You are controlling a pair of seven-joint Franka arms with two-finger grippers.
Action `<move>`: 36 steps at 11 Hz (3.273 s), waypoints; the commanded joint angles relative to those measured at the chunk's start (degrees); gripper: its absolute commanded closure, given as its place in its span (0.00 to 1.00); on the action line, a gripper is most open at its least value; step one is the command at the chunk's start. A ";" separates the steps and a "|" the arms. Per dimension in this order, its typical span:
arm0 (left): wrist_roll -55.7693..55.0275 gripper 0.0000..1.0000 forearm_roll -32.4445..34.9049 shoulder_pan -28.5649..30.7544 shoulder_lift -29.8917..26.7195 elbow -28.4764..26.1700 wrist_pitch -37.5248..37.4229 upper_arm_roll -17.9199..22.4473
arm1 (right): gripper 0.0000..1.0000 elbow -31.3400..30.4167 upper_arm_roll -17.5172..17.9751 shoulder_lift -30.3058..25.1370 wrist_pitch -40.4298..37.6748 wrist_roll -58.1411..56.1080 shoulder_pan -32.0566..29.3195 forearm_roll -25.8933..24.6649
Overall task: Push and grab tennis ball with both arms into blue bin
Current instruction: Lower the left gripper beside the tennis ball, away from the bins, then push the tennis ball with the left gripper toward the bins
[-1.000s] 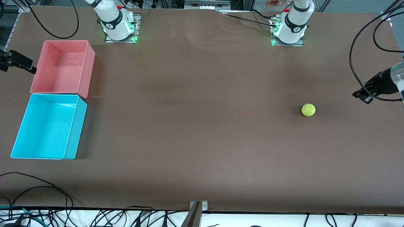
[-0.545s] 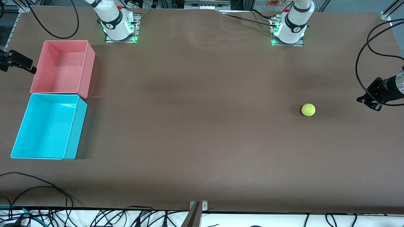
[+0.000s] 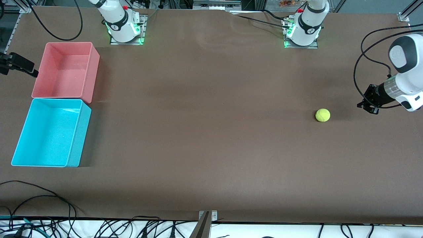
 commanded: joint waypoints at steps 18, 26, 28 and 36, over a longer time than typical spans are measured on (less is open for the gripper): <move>-1.73 1.00 -0.38 6.14 17.24 -6.51 26.78 -0.52 | 0.00 1.74 0.04 0.49 -3.00 -0.88 -0.46 0.68; -14.87 1.00 -0.47 5.52 15.48 -10.99 27.65 -9.63 | 0.00 1.74 0.04 0.49 -3.00 -0.70 -0.46 0.68; -29.86 1.00 -0.29 4.30 15.48 -11.17 27.74 -20.76 | 0.00 1.74 0.04 0.49 -3.00 -0.62 -0.46 0.68; -36.05 1.00 7.09 0.30 5.12 -8.89 18.26 -28.81 | 0.00 1.48 0.30 0.49 -4.14 -0.61 -0.19 0.76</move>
